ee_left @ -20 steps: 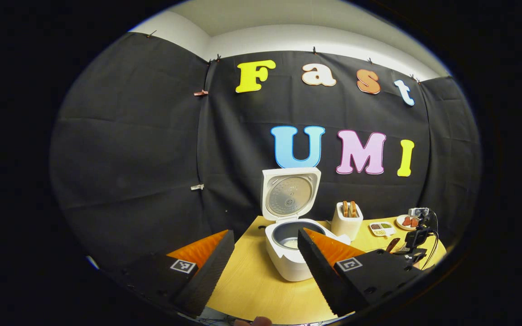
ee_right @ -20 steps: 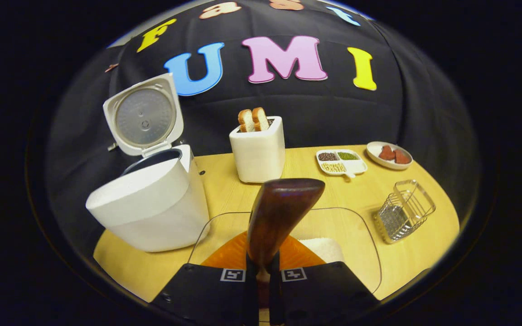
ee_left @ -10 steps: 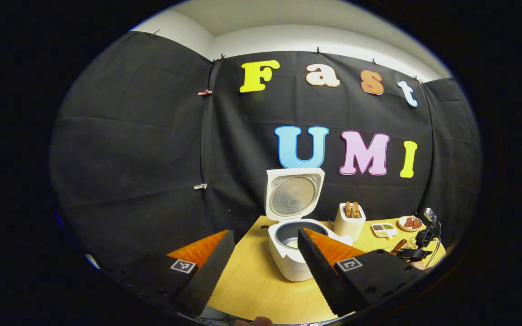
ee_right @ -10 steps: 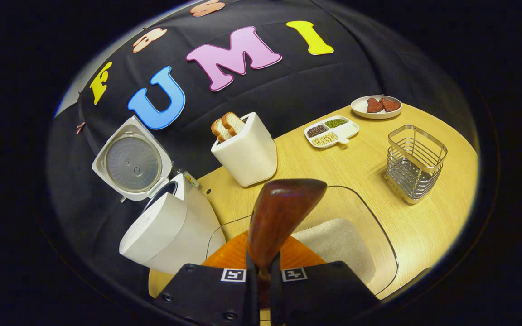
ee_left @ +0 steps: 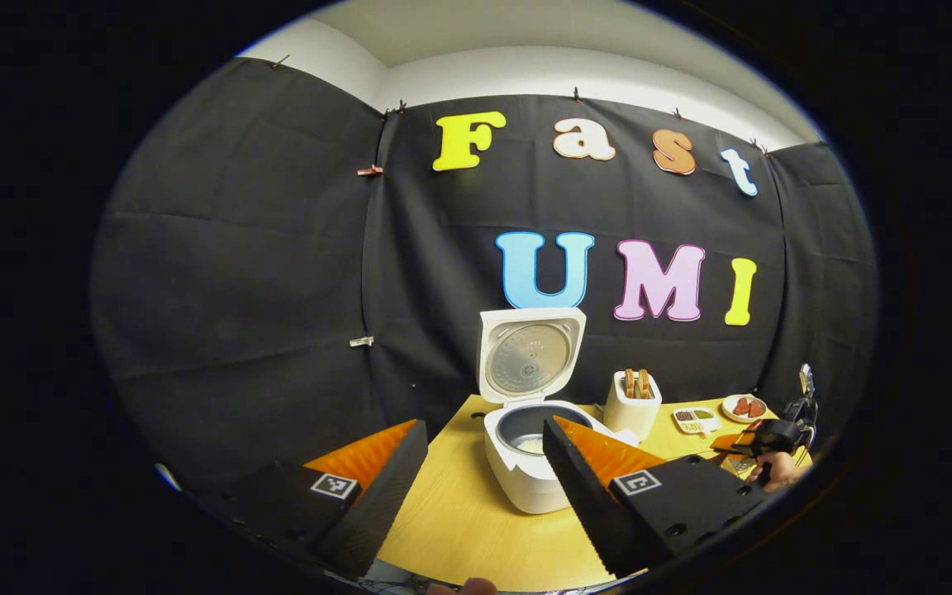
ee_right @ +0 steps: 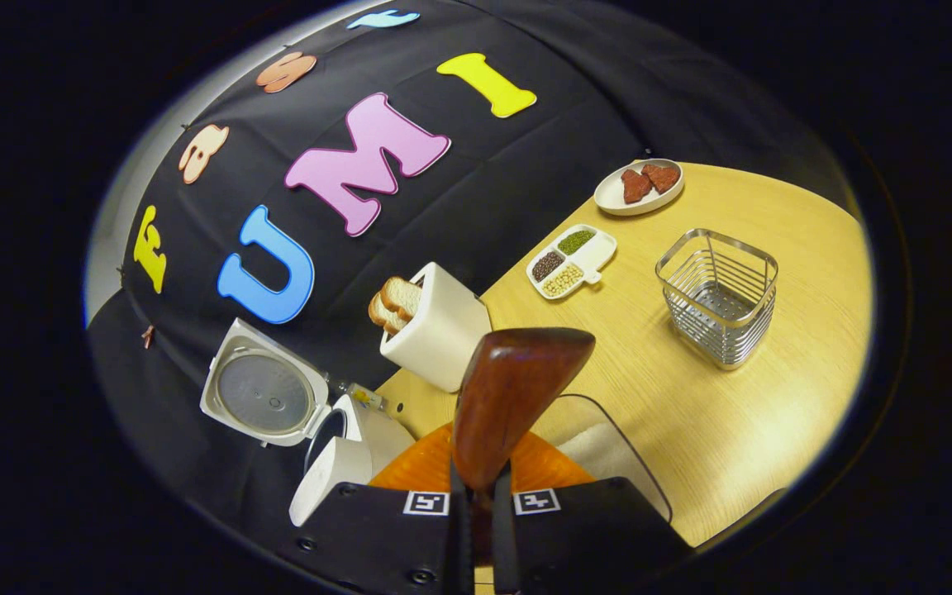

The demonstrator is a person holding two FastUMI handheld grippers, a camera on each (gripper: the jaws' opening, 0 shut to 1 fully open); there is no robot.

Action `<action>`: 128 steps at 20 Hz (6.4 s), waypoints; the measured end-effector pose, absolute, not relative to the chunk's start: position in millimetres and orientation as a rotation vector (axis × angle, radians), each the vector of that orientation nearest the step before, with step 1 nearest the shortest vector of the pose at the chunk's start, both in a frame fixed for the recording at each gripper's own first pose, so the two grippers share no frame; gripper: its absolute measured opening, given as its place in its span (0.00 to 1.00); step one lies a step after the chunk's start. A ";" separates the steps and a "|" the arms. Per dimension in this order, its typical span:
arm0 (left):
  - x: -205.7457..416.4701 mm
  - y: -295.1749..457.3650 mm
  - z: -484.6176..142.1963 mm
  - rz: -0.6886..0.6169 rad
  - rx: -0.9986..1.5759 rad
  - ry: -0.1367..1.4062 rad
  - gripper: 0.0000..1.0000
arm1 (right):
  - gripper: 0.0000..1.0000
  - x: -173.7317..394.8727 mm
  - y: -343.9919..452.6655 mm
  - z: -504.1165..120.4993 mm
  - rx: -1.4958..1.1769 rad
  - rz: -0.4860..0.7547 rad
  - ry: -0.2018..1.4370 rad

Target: Close the left gripper, press the button to open the rice cooker; take a wooden spoon from the chopstick holder with the right hand, scoop a spoonful of rice and pour it into the rice cooker, then put the wooden spoon back into the chopstick holder.

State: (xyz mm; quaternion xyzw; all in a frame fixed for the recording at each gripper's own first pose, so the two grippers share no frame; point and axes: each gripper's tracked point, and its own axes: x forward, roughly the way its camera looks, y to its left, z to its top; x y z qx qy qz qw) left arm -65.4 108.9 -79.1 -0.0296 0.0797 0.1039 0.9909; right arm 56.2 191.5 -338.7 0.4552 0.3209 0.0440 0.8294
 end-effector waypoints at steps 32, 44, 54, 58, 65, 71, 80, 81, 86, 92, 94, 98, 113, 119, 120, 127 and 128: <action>-54.0 128.0 -110.4 0.177 -0.115 0.209 0.96 | 0.13 163.8 341.8 -87.3 1.153 0.207 0.496; -50.4 143.4 -140.6 0.236 -0.123 0.257 0.95 | 0.13 217.4 436.0 -101.6 0.767 0.289 0.400; -44.9 148.3 -157.9 0.249 -0.114 0.307 0.95 | 0.13 223.3 497.4 -97.5 0.455 0.468 0.285; -50.9 149.9 -157.5 0.253 -0.121 0.306 0.95 | 0.13 214.6 515.0 -89.7 0.333 0.535 0.224; -55.5 154.6 -146.5 0.262 -0.129 0.272 0.95 | 0.13 192.6 543.3 -91.6 0.098 0.628 0.135; -72.5 156.5 -144.1 0.286 -0.145 0.270 0.95 | 0.14 172.8 565.7 -98.3 -0.055 0.737 0.078; -93.3 150.3 -144.7 0.308 -0.148 0.268 0.95 | 0.13 153.8 576.0 -94.2 -0.235 0.789 -0.024; -95.0 150.1 -144.2 0.309 -0.150 0.269 0.95 | 0.14 148.7 578.8 -94.0 -0.263 0.797 -0.042; -100.0 148.1 -145.6 0.315 -0.147 0.272 0.95 | 0.13 135.2 582.6 -95.6 -0.324 0.820 -0.076; -106.9 142.6 -143.1 0.312 -0.131 0.274 0.95 | 0.14 158.5 563.3 -104.5 -0.070 0.739 0.127; -107.8 140.9 -141.1 0.307 -0.125 0.273 0.95 | 0.14 161.1 554.2 -107.8 0.026 0.728 0.191; -107.6 133.8 -136.4 0.294 -0.132 0.264 0.95 | 0.14 168.7 519.5 -99.3 0.165 0.684 0.249; -73.0 78.4 -104.9 0.132 -0.154 0.192 0.95 | 0.13 149.2 278.2 -22.8 0.459 0.515 0.139; -67.9 62.8 -89.2 0.100 -0.148 0.180 0.95 | 0.13 138.2 168.1 -23.1 0.482 0.424 0.103; -67.2 61.7 -86.5 0.099 -0.131 0.174 0.95 | 0.13 136.7 149.5 -26.1 0.488 0.404 0.103; -66.1 39.4 -77.0 0.113 -0.099 0.154 0.95 | 0.13 129.6 42.4 -96.1 0.487 0.303 0.163; -66.6 35.3 -77.3 0.115 -0.094 0.156 0.95 | 0.13 129.0 30.4 -112.1 0.481 0.292 0.178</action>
